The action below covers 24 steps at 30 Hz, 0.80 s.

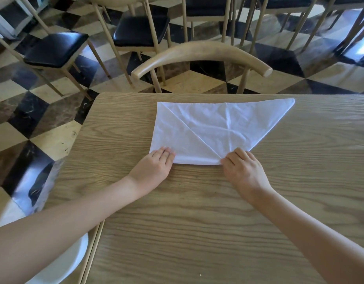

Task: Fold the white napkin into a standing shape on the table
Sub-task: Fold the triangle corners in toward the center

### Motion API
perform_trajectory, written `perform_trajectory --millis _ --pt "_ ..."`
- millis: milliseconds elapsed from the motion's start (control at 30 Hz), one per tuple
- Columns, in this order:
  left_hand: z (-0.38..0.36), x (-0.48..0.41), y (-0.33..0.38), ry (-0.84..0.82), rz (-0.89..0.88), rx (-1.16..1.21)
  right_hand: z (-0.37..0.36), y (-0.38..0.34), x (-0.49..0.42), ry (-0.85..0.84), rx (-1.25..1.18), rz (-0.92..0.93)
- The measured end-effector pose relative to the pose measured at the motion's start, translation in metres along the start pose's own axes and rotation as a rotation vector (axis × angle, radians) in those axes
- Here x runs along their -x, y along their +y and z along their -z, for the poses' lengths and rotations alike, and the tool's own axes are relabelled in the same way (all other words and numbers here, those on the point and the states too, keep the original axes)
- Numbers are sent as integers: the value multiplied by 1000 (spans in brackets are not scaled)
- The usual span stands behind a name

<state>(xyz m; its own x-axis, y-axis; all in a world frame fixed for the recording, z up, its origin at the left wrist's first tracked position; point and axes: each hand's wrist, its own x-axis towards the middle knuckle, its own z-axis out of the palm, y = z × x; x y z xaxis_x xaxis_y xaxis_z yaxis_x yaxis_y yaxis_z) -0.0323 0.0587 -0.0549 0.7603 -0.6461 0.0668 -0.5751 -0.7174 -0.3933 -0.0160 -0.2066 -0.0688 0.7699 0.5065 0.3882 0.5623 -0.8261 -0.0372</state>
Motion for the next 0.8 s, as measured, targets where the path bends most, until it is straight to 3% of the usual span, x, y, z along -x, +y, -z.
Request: perform_trajectory --millis 233,400,633,800 --pt "16 31 16 52 55 0 7 -20 28 12 -32 144" --pt "34 68 47 65 144 50 24 -51 63 -30 -151 133" --pt "61 93 73 -265 321 138 42 -95 98 -134 -246 148" --pt "75 78 119 -240 404 325 41 -77 98 -212 -287 109"
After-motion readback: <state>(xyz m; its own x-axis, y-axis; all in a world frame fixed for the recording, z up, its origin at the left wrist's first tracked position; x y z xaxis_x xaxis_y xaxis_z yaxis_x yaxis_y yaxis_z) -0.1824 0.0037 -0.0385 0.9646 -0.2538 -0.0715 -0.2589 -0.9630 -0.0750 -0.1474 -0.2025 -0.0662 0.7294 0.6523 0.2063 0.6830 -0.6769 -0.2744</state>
